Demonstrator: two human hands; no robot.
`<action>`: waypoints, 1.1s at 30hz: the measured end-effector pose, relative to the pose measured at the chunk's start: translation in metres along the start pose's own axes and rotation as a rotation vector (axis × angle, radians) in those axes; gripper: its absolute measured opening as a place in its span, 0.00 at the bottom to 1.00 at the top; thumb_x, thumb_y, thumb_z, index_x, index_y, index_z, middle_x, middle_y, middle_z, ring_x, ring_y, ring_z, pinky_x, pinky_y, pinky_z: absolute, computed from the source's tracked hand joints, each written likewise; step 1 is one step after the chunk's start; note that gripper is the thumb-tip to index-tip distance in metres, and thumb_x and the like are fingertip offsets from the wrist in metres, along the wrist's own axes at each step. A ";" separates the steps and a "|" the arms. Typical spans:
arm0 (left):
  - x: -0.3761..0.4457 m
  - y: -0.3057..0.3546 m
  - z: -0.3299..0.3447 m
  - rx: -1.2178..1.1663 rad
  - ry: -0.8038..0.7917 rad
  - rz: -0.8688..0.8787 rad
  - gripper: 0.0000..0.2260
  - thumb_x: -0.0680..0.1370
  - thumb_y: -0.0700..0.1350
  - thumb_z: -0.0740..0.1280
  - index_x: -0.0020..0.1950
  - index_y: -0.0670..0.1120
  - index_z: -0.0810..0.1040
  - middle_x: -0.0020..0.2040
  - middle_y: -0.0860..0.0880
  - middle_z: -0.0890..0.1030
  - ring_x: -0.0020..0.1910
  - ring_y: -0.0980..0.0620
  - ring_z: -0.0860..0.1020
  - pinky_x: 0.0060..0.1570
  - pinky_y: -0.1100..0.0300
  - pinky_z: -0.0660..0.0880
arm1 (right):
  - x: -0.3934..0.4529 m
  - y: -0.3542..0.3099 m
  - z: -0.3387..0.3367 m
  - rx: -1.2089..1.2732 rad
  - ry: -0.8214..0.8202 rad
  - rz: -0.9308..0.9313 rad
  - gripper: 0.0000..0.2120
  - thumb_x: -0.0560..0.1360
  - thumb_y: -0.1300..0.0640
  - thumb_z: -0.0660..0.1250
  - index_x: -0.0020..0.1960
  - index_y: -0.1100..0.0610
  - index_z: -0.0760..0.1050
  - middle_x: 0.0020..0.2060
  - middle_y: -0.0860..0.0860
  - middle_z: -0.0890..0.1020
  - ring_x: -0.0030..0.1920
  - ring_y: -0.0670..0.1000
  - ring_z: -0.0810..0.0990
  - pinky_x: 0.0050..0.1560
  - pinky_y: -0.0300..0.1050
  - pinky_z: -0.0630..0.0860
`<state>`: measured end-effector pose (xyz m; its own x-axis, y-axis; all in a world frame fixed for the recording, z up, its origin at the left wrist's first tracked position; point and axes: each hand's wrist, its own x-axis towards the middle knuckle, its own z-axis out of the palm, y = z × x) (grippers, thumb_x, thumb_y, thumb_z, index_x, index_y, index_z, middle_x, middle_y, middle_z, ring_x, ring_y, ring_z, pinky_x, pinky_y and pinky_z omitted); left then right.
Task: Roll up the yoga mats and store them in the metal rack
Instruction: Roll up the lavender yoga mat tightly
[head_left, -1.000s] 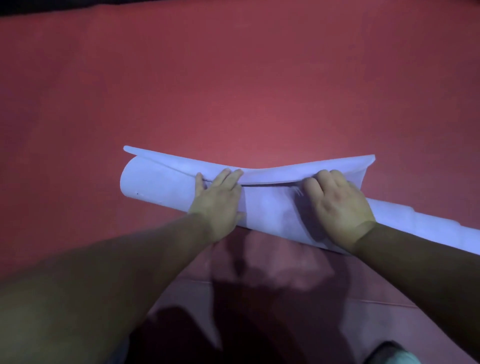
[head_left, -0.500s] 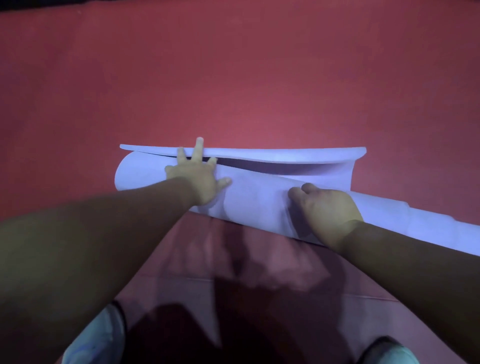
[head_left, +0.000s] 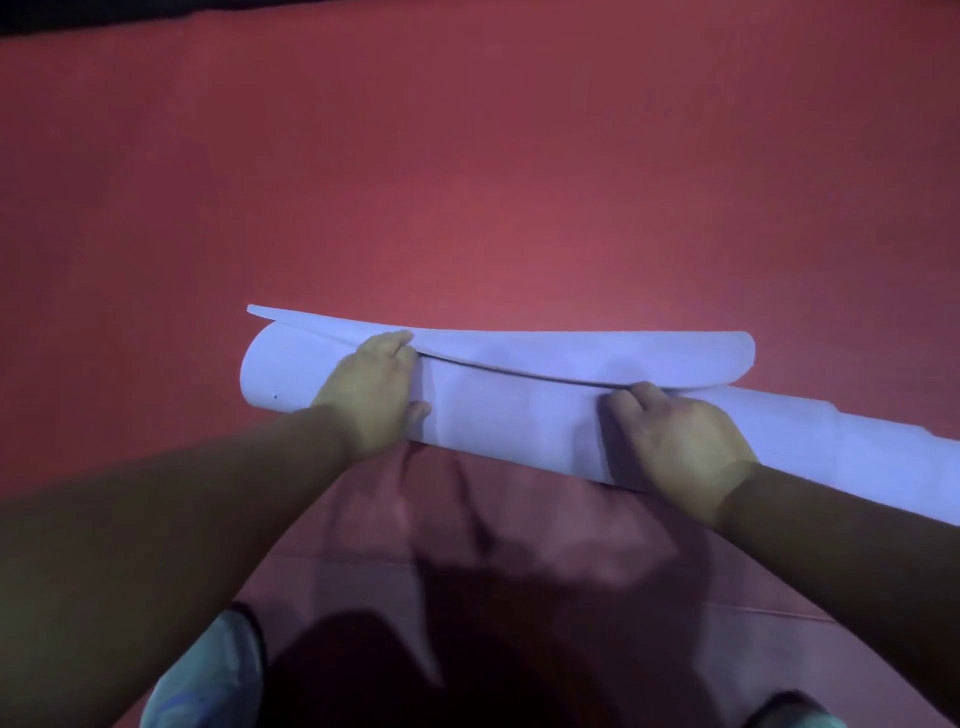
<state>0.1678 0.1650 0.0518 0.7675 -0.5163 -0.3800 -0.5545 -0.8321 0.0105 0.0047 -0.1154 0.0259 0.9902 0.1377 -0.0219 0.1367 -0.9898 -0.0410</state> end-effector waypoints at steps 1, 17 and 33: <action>-0.001 0.002 -0.002 0.003 0.005 0.011 0.30 0.77 0.53 0.72 0.73 0.40 0.67 0.75 0.41 0.67 0.73 0.41 0.65 0.71 0.47 0.66 | -0.007 -0.002 0.000 -0.005 -0.024 0.000 0.17 0.62 0.56 0.78 0.44 0.61 0.76 0.34 0.58 0.76 0.24 0.60 0.76 0.24 0.44 0.62; 0.050 0.098 -0.010 0.161 -0.264 0.125 0.67 0.57 0.66 0.81 0.78 0.66 0.33 0.83 0.53 0.42 0.78 0.30 0.50 0.64 0.18 0.52 | -0.010 0.012 0.011 -0.089 0.144 0.006 0.23 0.63 0.65 0.67 0.59 0.68 0.79 0.44 0.61 0.80 0.36 0.62 0.79 0.31 0.52 0.75; 0.004 0.066 0.012 0.077 -0.068 0.022 0.54 0.59 0.71 0.75 0.77 0.66 0.47 0.78 0.57 0.59 0.74 0.41 0.60 0.66 0.25 0.59 | -0.052 -0.042 0.025 2.117 -0.230 1.311 0.44 0.61 0.36 0.72 0.71 0.58 0.71 0.66 0.55 0.78 0.60 0.60 0.82 0.63 0.63 0.77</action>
<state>0.1308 0.1102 0.0399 0.7327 -0.5170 -0.4426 -0.5962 -0.8012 -0.0510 -0.0532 -0.0800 0.0036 0.4851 -0.0721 -0.8715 -0.5680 0.7317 -0.3768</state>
